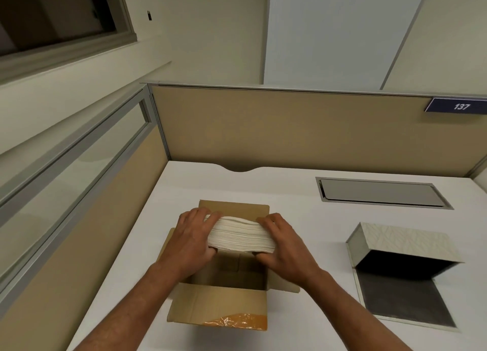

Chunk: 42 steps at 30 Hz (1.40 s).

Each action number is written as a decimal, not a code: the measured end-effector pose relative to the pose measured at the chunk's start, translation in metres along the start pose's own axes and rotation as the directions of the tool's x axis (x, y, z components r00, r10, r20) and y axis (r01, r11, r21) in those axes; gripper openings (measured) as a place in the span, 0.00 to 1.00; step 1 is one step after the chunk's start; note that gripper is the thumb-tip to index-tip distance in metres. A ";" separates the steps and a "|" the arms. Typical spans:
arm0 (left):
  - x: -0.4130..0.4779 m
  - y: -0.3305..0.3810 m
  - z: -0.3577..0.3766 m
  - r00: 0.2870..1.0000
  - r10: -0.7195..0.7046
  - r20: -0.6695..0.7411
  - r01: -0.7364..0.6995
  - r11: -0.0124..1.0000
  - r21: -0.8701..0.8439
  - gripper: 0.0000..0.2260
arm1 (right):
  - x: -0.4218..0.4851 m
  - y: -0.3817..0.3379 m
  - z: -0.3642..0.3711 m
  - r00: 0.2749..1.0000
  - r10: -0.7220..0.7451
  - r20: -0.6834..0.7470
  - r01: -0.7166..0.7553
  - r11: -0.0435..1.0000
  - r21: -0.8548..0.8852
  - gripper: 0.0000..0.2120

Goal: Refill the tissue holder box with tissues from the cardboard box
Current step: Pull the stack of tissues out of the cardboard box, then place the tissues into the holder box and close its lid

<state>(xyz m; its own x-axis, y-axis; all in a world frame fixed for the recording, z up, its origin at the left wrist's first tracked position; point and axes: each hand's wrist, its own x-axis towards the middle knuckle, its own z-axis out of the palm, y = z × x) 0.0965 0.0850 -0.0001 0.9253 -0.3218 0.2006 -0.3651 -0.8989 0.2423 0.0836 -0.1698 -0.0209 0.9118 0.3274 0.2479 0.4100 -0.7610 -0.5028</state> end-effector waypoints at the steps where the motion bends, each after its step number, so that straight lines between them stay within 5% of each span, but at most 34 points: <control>1: 0.004 0.004 -0.007 1.000 0.002 0.006 -0.002 1.000 -0.011 0.33 | -0.001 0.000 -0.009 1.000 -0.004 -0.011 0.004 1.000 0.016 0.34; 8: 0.018 0.046 -0.035 0.999 0.039 0.032 -0.035 0.992 -0.124 0.34 | -0.023 0.006 -0.068 0.999 -0.006 -0.053 0.014 0.988 0.154 0.34; 17: 0.038 0.148 -0.026 0.968 0.077 0.239 0.059 0.855 -0.516 0.35 | -0.104 0.066 -0.151 0.948 0.318 -0.010 -0.270 0.821 0.503 0.41; 24: 0.050 0.235 0.031 0.898 0.108 0.426 0.263 0.643 -0.719 0.34 | -0.185 0.128 -0.180 0.831 0.556 0.023 -0.401 0.569 0.718 0.39; 33: 0.041 0.312 0.142 0.797 -0.099 0.596 0.596 0.298 -0.746 0.50 | -0.257 0.206 -0.175 0.625 0.769 0.135 -0.530 0.291 0.796 0.38; 42: 0.058 0.355 0.199 0.743 -0.281 0.607 0.637 0.019 -0.771 0.53 | -0.256 0.270 -0.170 0.544 0.815 0.200 -0.542 0.160 0.825 0.38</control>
<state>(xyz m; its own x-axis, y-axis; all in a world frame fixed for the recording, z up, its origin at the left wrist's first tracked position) 0.0409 -0.3115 -0.0912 0.8522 -0.1673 -0.4957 0.5038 0.0071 0.8638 -0.0432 -0.5543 -0.0791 0.8352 -0.3299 -0.4400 -0.4088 0.1628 -0.8980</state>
